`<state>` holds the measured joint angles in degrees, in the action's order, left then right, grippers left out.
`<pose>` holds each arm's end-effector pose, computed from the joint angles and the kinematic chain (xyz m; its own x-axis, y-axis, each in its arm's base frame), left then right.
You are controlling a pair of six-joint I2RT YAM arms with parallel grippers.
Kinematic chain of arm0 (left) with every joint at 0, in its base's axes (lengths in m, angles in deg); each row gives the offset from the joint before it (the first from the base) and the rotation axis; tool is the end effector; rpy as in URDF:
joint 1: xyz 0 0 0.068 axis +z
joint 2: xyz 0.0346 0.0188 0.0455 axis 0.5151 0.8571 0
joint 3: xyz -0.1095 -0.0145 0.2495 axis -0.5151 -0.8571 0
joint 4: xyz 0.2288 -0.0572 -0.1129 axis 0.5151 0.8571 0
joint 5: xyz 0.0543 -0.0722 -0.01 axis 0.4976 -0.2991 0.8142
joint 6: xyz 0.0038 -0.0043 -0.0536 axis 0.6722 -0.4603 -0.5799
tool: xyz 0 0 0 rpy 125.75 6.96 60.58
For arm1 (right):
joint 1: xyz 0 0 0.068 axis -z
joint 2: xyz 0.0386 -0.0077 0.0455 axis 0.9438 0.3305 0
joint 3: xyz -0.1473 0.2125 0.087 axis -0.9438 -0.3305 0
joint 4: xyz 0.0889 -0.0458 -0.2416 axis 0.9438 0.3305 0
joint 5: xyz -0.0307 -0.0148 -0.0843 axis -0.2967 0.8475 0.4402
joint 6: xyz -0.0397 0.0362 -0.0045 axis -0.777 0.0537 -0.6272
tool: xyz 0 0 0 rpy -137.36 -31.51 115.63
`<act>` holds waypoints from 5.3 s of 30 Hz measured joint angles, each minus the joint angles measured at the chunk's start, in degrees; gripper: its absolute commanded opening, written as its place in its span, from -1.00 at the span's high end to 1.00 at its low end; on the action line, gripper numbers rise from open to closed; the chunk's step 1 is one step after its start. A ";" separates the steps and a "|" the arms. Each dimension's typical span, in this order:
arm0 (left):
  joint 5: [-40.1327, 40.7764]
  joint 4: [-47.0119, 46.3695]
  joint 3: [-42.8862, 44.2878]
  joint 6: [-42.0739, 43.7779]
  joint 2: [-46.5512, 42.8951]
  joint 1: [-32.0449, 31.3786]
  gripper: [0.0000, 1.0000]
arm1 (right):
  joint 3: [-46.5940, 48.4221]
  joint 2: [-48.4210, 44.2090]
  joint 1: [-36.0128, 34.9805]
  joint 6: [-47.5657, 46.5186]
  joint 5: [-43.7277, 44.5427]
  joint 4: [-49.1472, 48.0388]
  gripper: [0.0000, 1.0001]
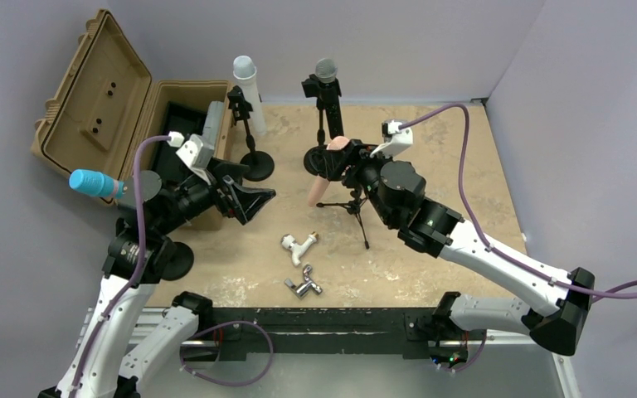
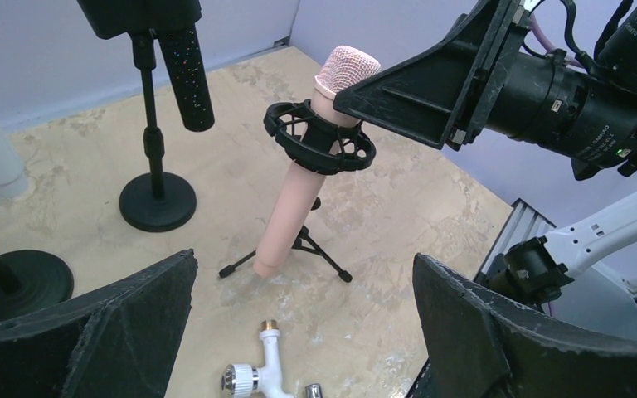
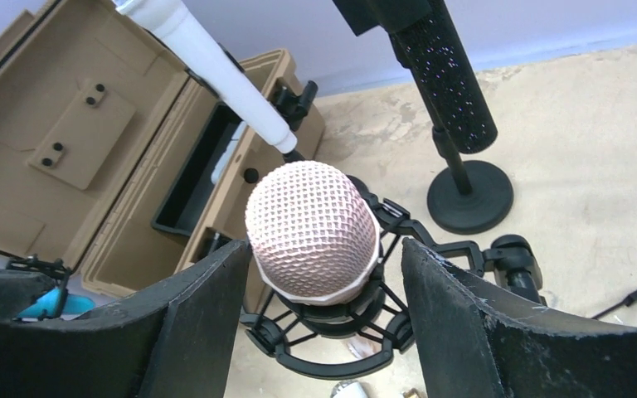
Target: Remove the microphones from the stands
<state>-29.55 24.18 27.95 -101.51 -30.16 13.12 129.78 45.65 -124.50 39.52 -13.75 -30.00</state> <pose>0.1264 -0.0608 0.4149 -0.2632 -0.1908 -0.9457 0.7221 0.6110 -0.3243 0.1687 0.1986 0.3965 -0.2136 0.4650 -0.8592 -0.3058 0.8035 0.5109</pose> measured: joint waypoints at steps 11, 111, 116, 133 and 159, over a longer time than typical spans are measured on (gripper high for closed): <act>1.11 0.02 -0.17 1.18 1.22 -1.07 -0.98 | -0.94 0.11 -0.59 -1.38 1.57 -0.48 -0.08; 4.02 1.33 -0.22 2.36 6.58 -6.51 -0.93 | 73.99 86.23 47.23 -32.09 -12.17 19.78 1.00; 4.02 1.33 -0.22 2.36 6.91 -6.51 -0.93 | 75.43 87.69 47.15 -31.65 -12.22 19.34 0.94; 4.07 1.36 -0.22 2.38 7.43 -6.54 -0.93 | 77.05 88.50 47.10 -31.32 -14.36 19.39 -0.74; 4.28 1.40 -0.22 2.38 7.43 -6.73 -0.92 | 25.55 36.94 45.92 -14.40 -24.61 6.21 -0.97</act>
<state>-25.27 25.58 27.73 -99.13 -22.73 6.39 155.33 82.59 -78.58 25.12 -38.36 -23.80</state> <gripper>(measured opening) 0.965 0.984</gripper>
